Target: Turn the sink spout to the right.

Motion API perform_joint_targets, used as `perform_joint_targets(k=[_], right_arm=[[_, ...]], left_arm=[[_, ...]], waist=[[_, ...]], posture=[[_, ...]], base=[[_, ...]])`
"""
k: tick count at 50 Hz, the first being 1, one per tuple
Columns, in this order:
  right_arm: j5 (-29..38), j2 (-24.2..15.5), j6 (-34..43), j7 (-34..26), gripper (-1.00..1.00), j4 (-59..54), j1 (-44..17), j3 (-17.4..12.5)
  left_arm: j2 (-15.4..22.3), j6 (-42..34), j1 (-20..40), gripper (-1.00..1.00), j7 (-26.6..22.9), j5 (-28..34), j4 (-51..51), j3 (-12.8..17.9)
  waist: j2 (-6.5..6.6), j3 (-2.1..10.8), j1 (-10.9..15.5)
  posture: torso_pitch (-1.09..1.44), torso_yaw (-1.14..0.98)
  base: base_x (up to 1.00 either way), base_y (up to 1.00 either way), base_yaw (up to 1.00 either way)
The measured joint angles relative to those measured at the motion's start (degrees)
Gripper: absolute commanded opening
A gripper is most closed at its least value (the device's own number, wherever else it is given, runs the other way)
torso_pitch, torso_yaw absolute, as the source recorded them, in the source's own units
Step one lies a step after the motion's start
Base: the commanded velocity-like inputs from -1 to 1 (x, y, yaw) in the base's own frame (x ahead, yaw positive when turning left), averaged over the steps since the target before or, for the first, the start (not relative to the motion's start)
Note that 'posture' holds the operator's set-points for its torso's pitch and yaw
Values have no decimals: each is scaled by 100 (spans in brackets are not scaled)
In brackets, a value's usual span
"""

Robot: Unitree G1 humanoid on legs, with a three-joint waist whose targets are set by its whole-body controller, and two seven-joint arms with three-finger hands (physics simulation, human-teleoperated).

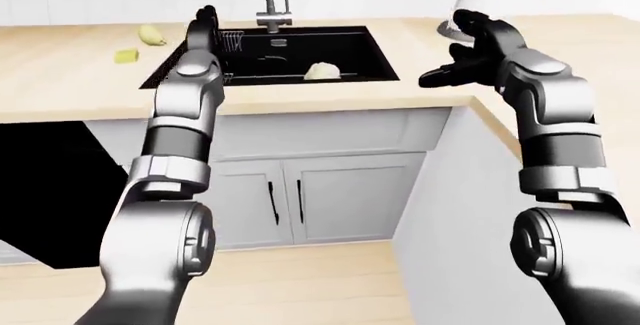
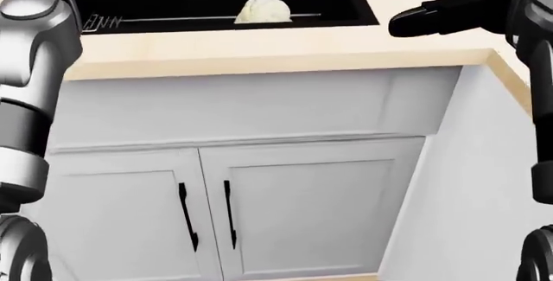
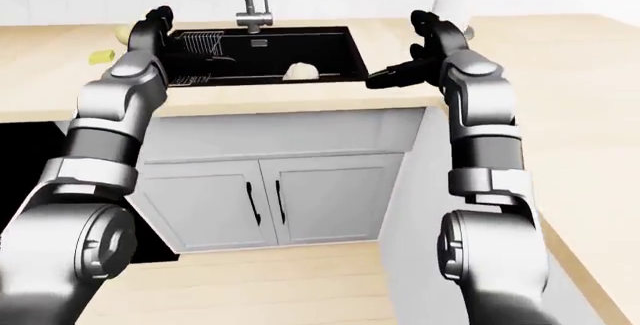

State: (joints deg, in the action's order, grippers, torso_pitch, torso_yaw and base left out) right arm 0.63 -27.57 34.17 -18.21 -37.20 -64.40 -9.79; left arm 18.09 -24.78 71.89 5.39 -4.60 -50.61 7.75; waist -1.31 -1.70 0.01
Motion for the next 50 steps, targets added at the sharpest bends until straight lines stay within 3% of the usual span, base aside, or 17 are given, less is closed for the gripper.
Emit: perform_joint_targets(k=[6, 15, 21, 30, 38, 43, 48, 50], right_arm=[[-13, 27, -63, 1, 100, -19, -102, 8], [-52, 86, -6, -60, 100, 44, -72, 70], [-20, 19, 25, -35, 100, -24, -84, 23], [-13, 41, -42, -41, 100, -79, -107, 40], [-6, 49, -53, -21, 100, -108, -114, 30], [-19, 52, -123, -27, 100, -149, -161, 33], [-34, 67, -94, -46, 100, -125, -144, 62], [-34, 53, -65, -46, 100, -98, -109, 51]], left_arm=[[172, 98, 136, 100, -4, 11, 25, 45], [253, 123, 87, 100, 38, 50, -299, 97], [189, 160, 73, 100, 9, 37, -256, 56], [221, 233, 104, 100, 0, 40, -243, 68], [254, 229, 138, 100, 5, 37, -285, 82], [299, 315, 158, 100, 18, 50, -284, 101], [288, 308, 100, 100, 36, 58, -344, 106], [263, 286, 76, 100, 32, 53, -362, 93]], waist=[[508, 58, -67], [42, -137, 1], [79, -58, -8], [88, -54, -20], [174, 30, 13], [125, 46, 43], [30, -18, 67], [49, -38, 42]], posture=[[0, 0], [0, 0], [0, 0], [0, 0], [0, 0], [0, 0], [0, 0], [0, 0]], base=[[9, 0, 0], [0, 0, 0], [0, 0, 0], [1, 0, 0], [10, 0, 0], [11, 0, 0], [11, 0, 0], [11, 0, 0]])
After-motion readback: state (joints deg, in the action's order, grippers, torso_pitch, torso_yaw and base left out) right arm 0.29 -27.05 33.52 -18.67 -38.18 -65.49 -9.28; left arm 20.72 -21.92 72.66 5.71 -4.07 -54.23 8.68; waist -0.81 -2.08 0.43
